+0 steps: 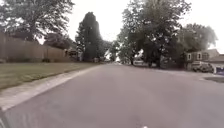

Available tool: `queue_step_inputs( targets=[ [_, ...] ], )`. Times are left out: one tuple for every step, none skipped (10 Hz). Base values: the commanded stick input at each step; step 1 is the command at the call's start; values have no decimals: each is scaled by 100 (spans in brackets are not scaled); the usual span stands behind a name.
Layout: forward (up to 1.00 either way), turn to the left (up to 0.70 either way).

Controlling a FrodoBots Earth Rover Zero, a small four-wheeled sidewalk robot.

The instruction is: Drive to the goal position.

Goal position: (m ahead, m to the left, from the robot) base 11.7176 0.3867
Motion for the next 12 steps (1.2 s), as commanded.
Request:
queue_step_inputs(
  targets=[
    [70, 1],
    [70, 1],
    [70, 1],
    [70, 1],
    [70, 1],
    [70, 1],
    [70, 1],
    [70, 1],
    [70, 1],
    [70, 1],
    [70, 1],
    [70, 2]
  ],
)
